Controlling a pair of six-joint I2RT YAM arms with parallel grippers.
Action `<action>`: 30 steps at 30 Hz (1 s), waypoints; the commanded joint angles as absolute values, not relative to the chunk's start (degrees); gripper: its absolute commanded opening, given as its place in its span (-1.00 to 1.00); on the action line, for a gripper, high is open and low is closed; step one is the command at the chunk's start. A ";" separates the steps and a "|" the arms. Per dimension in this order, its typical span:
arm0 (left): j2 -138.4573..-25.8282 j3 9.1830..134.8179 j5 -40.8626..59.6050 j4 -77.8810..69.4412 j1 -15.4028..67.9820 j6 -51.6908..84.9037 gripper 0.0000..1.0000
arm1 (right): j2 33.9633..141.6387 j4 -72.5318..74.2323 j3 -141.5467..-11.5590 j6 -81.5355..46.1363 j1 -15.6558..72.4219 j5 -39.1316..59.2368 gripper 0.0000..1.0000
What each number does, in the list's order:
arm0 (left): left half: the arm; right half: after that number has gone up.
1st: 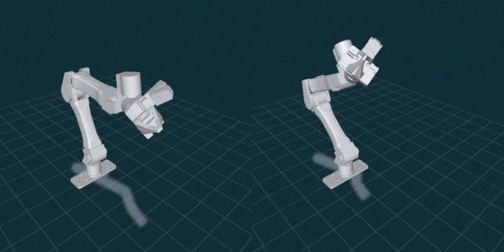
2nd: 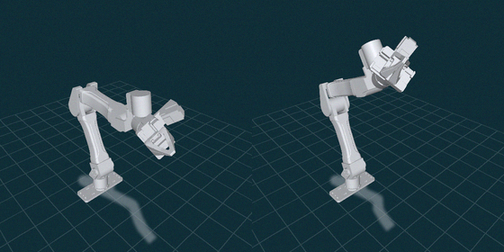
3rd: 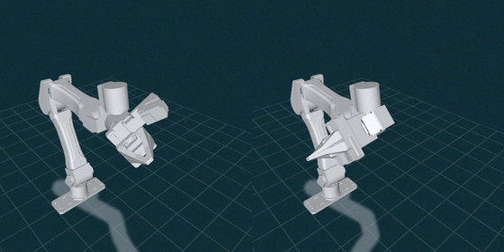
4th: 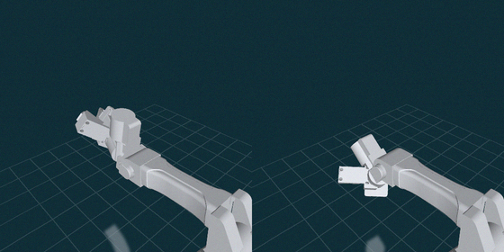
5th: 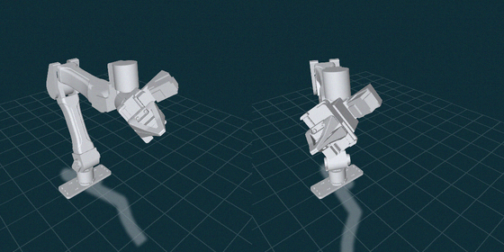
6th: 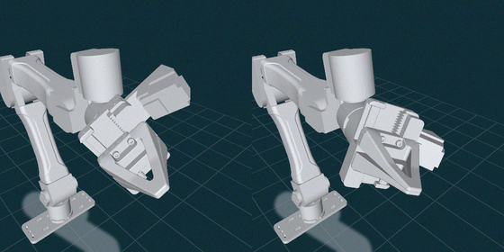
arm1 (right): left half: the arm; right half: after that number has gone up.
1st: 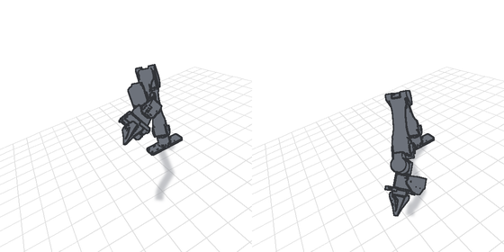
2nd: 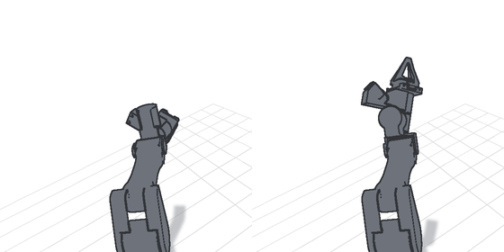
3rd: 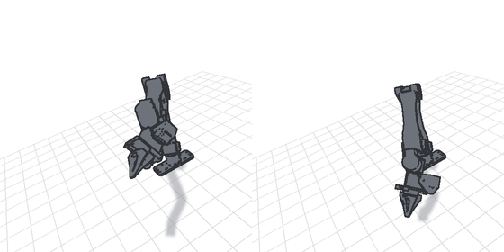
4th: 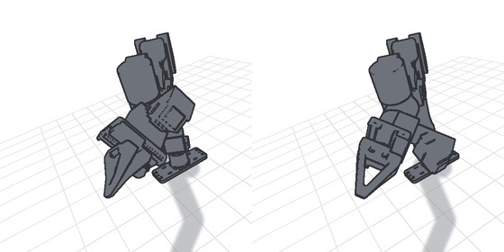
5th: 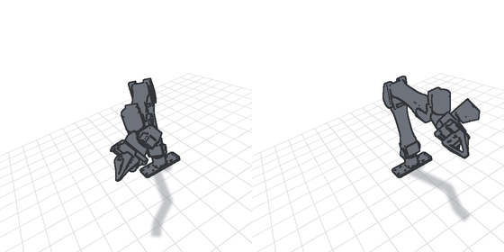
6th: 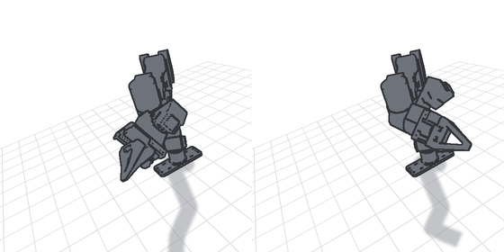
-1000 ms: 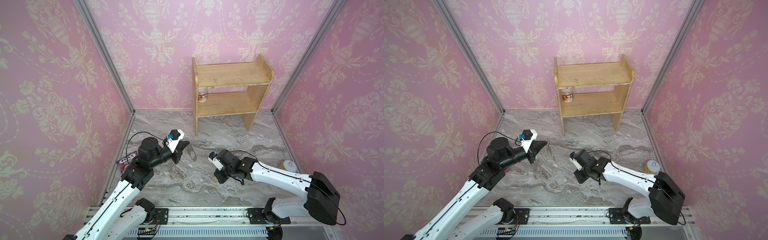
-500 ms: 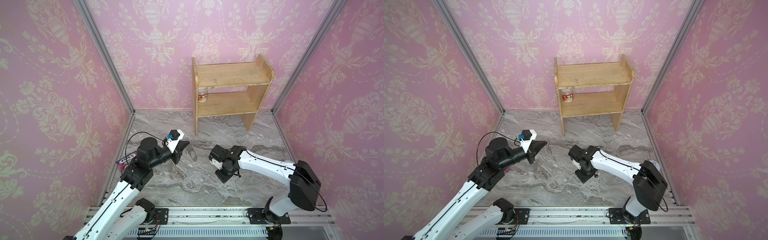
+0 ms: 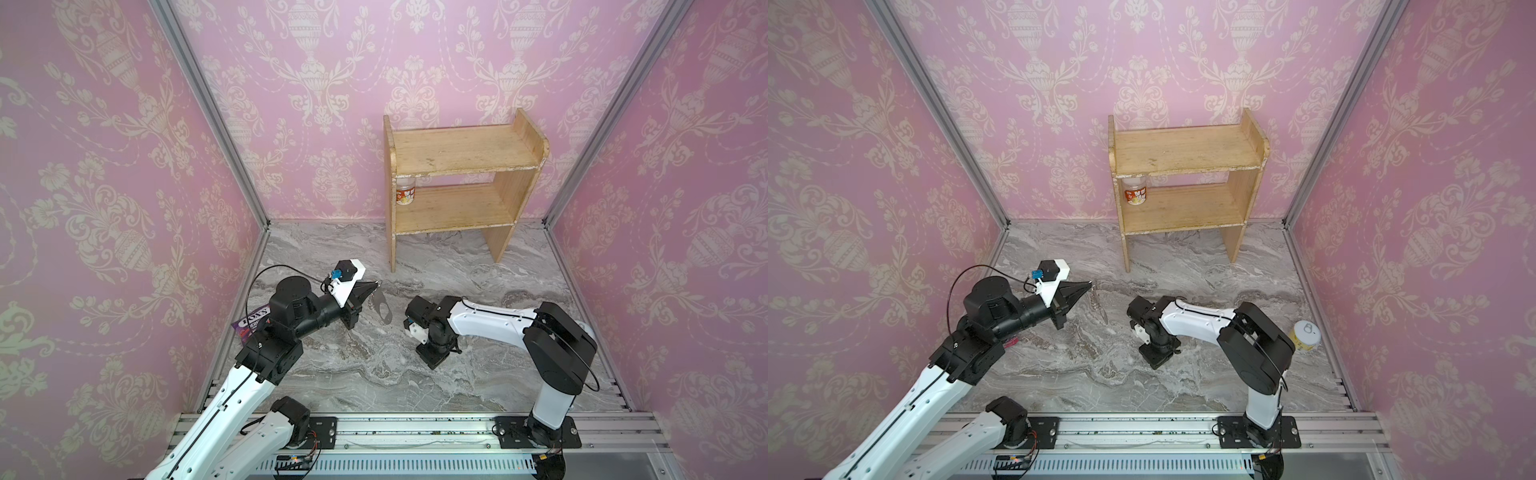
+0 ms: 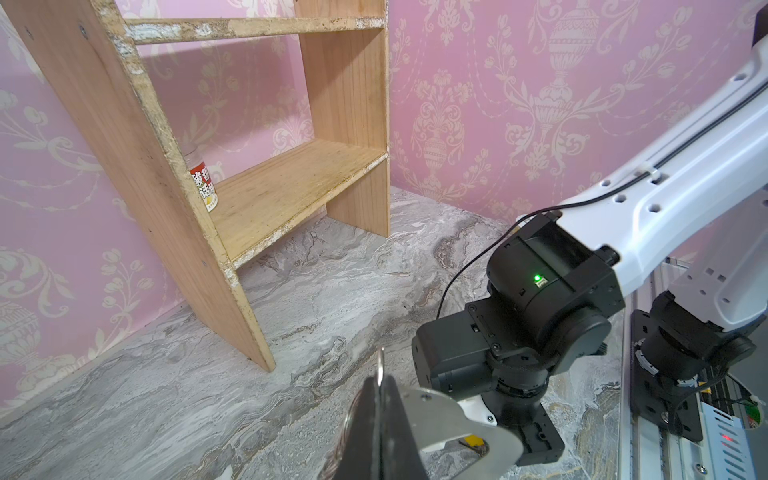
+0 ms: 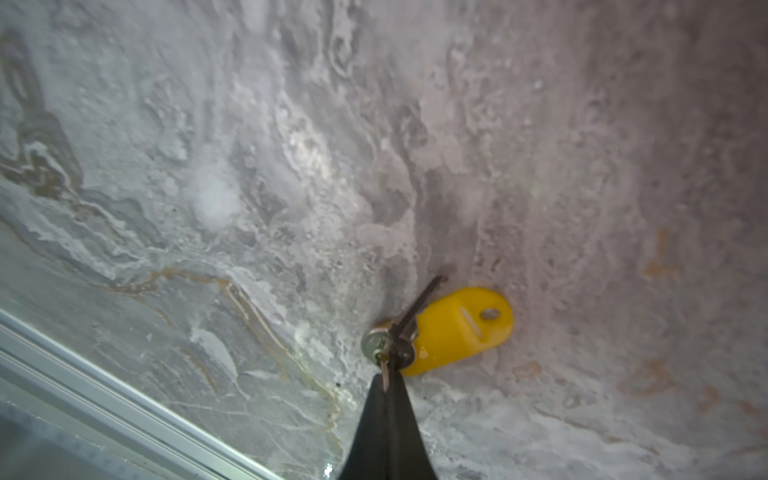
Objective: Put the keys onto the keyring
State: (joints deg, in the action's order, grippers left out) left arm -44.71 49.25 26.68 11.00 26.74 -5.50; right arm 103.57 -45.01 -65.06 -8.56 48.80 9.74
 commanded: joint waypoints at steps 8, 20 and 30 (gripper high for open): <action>-44.76 51.42 27.15 11.37 26.37 -7.10 -1.00 | 96.76 -36.02 -56.50 -10.63 46.32 18.28 -0.34; -44.79 50.98 27.51 10.72 26.37 -6.50 -1.00 | 82.30 -21.53 -42.87 -13.92 44.12 14.96 -0.03; -44.77 50.41 27.85 9.76 26.37 -5.91 -1.00 | 81.37 -19.28 -39.79 -14.97 44.12 14.74 0.16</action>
State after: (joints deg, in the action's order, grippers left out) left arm -44.77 49.25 26.70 11.49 26.74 -5.48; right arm 80.97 -21.06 -41.15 -13.76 43.90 14.63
